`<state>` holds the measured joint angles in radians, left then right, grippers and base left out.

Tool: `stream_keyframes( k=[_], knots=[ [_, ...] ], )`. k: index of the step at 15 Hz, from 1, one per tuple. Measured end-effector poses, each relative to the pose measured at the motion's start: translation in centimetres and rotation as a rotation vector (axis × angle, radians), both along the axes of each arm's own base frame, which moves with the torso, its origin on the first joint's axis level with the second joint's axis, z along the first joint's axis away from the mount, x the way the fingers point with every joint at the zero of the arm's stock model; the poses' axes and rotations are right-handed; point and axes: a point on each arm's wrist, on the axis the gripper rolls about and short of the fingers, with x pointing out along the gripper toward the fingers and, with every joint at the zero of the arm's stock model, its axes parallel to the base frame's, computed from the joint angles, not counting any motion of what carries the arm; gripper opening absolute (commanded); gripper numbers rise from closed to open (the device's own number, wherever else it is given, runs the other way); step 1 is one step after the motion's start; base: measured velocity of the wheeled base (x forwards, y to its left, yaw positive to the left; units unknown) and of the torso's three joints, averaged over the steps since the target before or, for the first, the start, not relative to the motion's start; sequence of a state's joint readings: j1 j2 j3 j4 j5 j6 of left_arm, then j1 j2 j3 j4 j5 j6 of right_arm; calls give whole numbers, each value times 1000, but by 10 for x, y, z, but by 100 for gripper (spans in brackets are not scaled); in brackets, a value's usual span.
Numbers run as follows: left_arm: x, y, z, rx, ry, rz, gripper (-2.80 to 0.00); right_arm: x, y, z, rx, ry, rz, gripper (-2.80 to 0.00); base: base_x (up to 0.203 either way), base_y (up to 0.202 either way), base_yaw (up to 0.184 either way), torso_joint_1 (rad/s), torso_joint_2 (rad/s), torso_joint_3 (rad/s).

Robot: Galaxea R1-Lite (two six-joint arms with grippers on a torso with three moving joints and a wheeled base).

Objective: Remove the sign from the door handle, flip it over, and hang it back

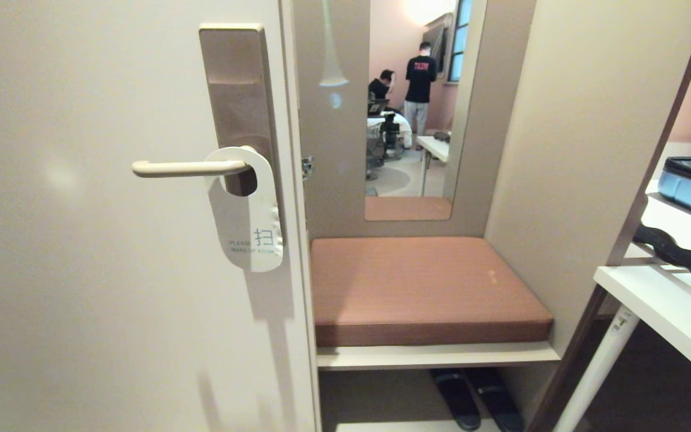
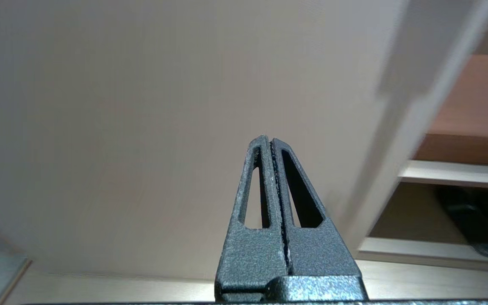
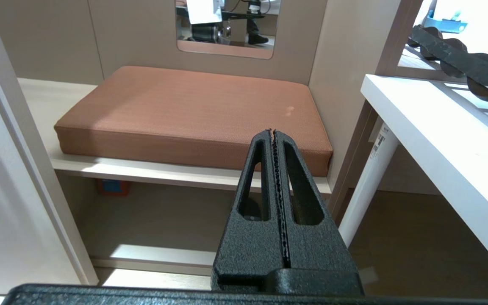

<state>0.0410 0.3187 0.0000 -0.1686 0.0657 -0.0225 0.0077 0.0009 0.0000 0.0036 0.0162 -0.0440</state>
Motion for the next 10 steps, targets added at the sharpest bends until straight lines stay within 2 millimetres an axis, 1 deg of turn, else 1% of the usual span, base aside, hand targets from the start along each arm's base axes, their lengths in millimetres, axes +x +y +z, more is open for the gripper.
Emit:
stream_keyframes(
  k=[2, 6, 10],
  knots=[
    [-3, -1, -1, 6, -16, -35, -280, 0, 0, 0, 0, 1, 1, -280, 0, 0, 0, 0, 0, 0],
    [-6, -1, -8, 15, 35, -8, -280, 0, 0, 0, 0, -1, 1, -280, 0, 0, 0, 0, 0, 0],
    [-6, -1, -9, 16, 45, -12, -280, 0, 0, 0, 0, 0, 0, -280, 0, 0, 0, 0, 0, 0]
  ],
)
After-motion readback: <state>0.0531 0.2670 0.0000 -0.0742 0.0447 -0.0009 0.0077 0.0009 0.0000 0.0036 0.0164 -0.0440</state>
